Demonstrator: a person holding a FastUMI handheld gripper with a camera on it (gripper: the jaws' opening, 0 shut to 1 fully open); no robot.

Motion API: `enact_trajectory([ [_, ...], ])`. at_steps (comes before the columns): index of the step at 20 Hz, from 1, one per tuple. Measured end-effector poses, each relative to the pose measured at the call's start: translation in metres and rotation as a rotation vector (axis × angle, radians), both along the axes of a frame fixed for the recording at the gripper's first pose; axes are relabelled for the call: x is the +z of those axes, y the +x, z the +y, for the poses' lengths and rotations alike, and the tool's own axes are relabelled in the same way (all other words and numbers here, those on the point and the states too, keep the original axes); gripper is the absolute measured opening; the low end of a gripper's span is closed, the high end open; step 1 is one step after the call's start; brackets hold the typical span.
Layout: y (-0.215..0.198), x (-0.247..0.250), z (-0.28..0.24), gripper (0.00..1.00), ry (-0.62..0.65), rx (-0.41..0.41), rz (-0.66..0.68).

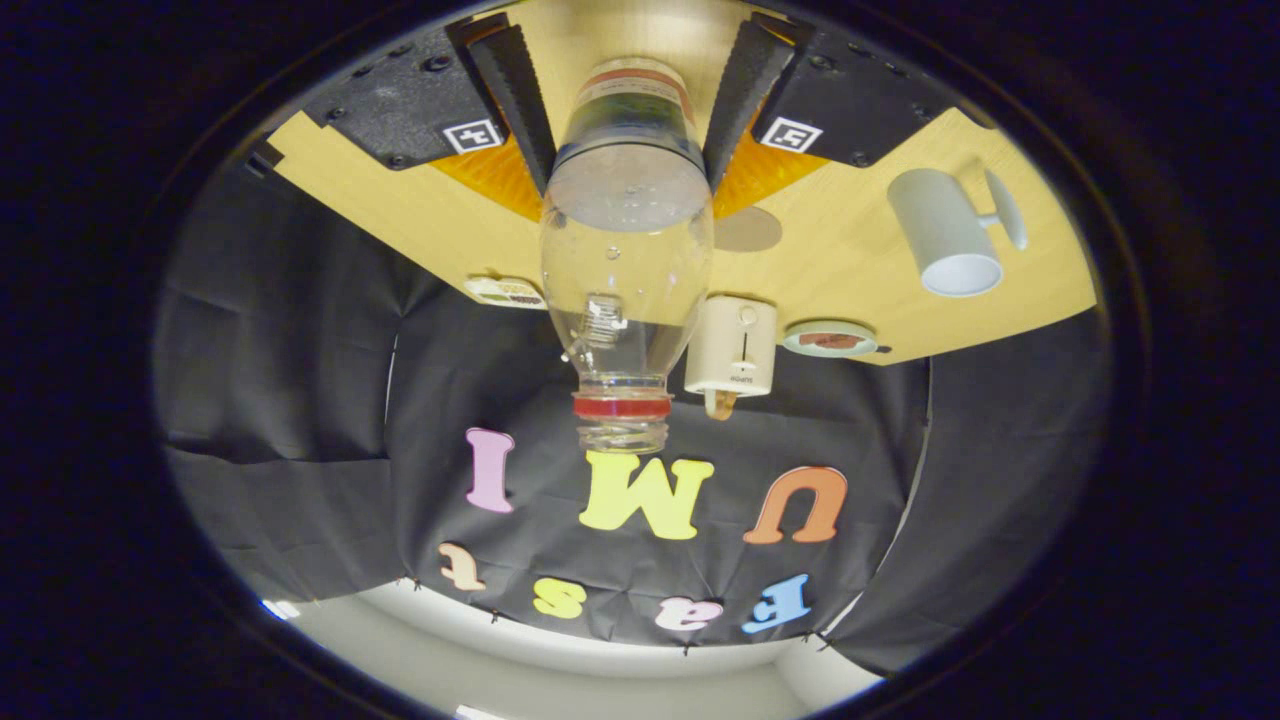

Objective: Take the bottle from table, then pour the juice into the cup, finally place the bottle on the coaster

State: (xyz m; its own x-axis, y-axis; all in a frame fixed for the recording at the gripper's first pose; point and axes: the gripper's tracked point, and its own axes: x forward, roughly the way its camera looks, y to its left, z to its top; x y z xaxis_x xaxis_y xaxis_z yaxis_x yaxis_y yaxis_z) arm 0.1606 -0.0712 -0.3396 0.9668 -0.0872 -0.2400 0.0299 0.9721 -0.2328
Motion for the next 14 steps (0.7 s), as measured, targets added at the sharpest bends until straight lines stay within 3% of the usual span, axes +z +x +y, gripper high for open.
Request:
enact_trajectory([
  [9,-0.018,0.045,-0.003,0.79,-0.242,-0.002,-0.064],
  [14,-0.014,0.058,0.009,0.79,-0.459,0.014,-0.062],
])
